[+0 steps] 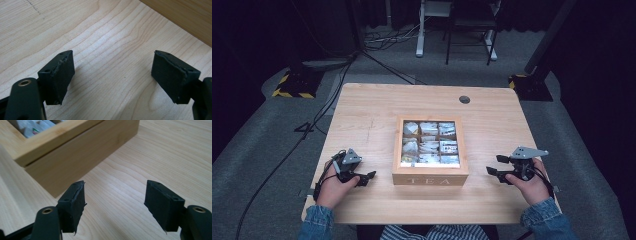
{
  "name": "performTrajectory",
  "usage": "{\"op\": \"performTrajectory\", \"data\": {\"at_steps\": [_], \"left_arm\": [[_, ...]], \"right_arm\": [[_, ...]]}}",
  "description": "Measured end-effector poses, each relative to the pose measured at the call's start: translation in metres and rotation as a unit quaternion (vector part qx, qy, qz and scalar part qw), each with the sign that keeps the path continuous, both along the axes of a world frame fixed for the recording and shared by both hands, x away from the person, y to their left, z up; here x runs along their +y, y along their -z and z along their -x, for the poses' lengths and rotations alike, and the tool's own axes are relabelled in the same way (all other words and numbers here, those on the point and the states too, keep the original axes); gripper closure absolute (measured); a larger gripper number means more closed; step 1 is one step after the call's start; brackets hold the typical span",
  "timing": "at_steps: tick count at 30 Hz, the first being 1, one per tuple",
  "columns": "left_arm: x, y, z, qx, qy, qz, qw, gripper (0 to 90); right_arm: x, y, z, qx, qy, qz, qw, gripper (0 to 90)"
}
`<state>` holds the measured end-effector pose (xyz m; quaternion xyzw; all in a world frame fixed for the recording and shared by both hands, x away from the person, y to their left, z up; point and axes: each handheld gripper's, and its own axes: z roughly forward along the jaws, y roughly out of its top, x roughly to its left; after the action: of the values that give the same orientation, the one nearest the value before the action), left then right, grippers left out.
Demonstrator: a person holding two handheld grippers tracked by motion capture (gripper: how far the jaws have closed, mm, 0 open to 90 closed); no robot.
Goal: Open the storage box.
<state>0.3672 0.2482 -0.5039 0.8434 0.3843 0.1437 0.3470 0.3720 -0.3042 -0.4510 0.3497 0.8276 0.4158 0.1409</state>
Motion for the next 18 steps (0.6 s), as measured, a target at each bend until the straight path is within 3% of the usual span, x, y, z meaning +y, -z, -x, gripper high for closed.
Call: {"op": "performTrajectory", "data": {"at_steps": [10, 18], "left_arm": [[0.000, 0.000, -0.001, -0.003, 0.001, -0.003, 1.0000, 19.4], [-0.001, 0.000, -0.001, -0.001, 0.002, -0.002, 1.0000, 19.4]], "right_arm": [[0.022, -0.012, 0.012, -0.001, -0.042, -0.023, 0.9989, 33.7], [0.049, -0.011, 0.019, 0.013, -0.088, -0.043, 0.9951, 33.7]]}}
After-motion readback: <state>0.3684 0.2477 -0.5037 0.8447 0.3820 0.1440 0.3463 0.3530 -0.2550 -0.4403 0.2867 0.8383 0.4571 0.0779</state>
